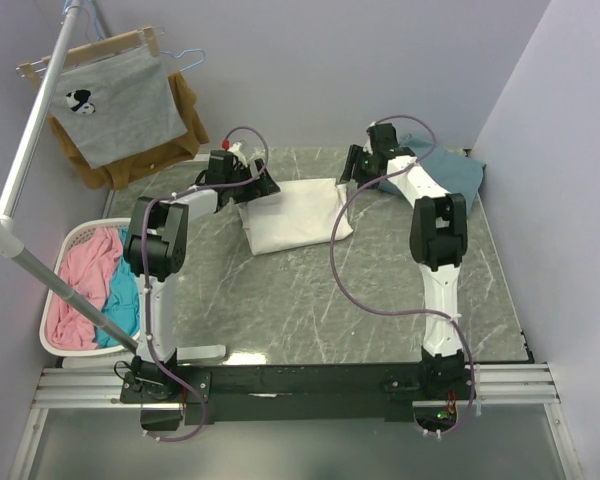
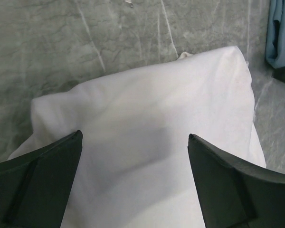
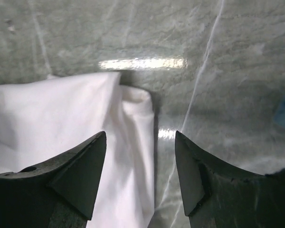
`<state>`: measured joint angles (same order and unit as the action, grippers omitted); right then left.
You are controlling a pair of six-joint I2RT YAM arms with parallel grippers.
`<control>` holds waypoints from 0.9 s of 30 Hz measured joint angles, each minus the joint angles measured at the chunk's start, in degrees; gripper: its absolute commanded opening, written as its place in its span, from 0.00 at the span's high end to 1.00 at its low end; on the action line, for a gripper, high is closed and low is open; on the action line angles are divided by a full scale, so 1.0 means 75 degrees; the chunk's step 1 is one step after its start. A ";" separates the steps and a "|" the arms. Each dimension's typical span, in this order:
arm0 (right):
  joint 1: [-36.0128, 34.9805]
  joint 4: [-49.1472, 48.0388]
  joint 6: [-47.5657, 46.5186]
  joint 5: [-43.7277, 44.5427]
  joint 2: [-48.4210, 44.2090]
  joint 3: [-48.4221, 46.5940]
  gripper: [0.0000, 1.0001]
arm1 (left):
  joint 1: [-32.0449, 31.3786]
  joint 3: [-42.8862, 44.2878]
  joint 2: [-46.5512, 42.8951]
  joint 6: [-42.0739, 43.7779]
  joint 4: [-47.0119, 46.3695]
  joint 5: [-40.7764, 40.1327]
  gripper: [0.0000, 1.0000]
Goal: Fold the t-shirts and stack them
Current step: Fold the long partially folded tshirt into a neat square, then put the neatly folded tshirt into the corner of the board with the right arm
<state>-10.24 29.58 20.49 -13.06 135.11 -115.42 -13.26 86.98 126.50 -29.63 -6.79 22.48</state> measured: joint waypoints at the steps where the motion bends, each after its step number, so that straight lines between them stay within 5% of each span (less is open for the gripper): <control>1: 0.0000 -0.0006 -0.0035 0.0006 -0.0187 0.0108 0.34 | 0.0012 -0.0096 -0.0096 0.0000 0.0003 -0.0079 0.01; 14: -0.0032 -0.0530 -0.0093 -0.0391 -0.1553 0.1961 0.37 | 0.0099 -0.1623 -0.2352 -0.0178 -0.0003 -0.0854 0.01; 27: -0.0111 -0.0592 -0.0152 -0.0880 -0.1498 0.2279 0.39 | -0.0012 -0.2594 -0.2226 -0.0230 -0.0099 -0.1128 0.03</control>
<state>-11.07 25.15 19.35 -19.66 123.87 -98.32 -13.34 67.53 109.80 -31.35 -7.53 14.02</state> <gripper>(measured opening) 0.619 0.974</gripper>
